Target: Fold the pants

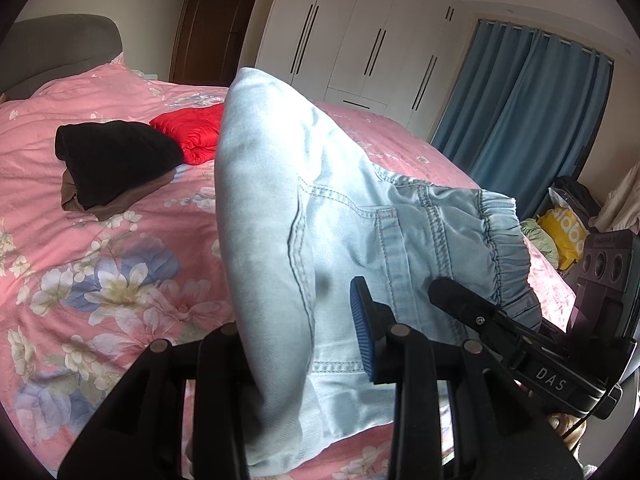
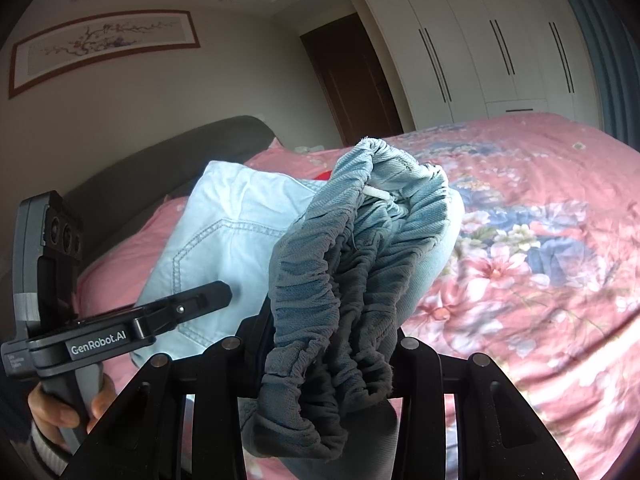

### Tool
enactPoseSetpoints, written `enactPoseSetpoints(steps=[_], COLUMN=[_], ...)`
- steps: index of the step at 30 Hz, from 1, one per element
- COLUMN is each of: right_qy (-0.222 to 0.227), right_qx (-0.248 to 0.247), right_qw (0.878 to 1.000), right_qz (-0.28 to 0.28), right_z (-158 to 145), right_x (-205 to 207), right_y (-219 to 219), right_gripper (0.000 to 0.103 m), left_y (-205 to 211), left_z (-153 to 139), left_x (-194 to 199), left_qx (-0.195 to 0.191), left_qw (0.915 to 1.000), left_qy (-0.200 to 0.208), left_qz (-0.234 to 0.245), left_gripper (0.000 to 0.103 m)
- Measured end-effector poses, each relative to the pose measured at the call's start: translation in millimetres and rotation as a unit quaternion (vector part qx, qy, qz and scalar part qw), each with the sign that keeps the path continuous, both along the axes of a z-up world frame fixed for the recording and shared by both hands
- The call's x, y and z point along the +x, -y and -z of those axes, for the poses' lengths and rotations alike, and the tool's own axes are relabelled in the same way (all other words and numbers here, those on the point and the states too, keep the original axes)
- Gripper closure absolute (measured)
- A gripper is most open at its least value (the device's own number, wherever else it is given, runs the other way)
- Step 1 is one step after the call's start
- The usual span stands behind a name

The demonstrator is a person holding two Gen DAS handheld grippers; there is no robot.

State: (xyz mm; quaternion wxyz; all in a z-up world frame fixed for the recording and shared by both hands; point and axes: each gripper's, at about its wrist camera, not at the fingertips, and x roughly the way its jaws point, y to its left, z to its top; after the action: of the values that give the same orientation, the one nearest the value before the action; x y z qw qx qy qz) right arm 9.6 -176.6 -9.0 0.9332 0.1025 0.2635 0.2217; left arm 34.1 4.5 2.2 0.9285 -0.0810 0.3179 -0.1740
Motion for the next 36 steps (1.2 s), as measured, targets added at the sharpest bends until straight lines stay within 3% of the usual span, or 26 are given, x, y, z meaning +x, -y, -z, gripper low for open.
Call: enactPoseSetpoints(steps=[36], right_qy=[-0.046], right_qx=[0.011], right_qw=[0.999], right_qz=[-0.001], right_z=[27], right_x=[56], right_y=[0], right_gripper=[0.063], left_y=[7], left_z=[40], left_x=[74], left_qx=[0.024], left_qw=[0.9986], left_qy=[-0.045], left_qz=[-0.017], left_gripper=[0.070])
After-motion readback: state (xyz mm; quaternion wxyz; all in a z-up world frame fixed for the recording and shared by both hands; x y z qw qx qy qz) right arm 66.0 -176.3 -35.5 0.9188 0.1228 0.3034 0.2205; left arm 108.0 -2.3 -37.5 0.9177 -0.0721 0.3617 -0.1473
